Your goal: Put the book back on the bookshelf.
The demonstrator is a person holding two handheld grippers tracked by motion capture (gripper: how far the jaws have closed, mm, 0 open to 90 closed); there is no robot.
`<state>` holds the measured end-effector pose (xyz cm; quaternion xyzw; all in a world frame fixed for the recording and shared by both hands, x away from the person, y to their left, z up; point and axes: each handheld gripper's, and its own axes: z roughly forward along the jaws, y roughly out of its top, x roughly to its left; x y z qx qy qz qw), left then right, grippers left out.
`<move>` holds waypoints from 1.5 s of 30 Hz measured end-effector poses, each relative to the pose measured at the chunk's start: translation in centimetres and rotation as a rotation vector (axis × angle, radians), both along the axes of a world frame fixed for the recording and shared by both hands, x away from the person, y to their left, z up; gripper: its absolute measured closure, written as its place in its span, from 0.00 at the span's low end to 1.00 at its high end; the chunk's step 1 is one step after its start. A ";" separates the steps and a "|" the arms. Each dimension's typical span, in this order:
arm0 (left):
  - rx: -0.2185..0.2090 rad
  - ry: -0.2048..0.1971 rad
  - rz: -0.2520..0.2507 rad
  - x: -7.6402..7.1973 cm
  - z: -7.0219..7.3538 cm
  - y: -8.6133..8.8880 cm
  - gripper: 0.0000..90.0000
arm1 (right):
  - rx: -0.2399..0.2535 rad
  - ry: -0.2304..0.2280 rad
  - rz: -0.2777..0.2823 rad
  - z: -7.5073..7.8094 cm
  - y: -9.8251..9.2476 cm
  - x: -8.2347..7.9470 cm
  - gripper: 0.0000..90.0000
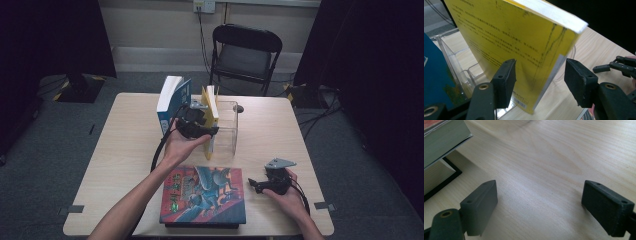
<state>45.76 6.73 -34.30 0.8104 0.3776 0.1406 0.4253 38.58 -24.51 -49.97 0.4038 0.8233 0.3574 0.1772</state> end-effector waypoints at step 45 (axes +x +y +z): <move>0.024 0.099 -0.013 -6.4 -9.6 8.5 0.55 | 0.130 -0.057 0.097 5.5 3.2 -0.5 0.38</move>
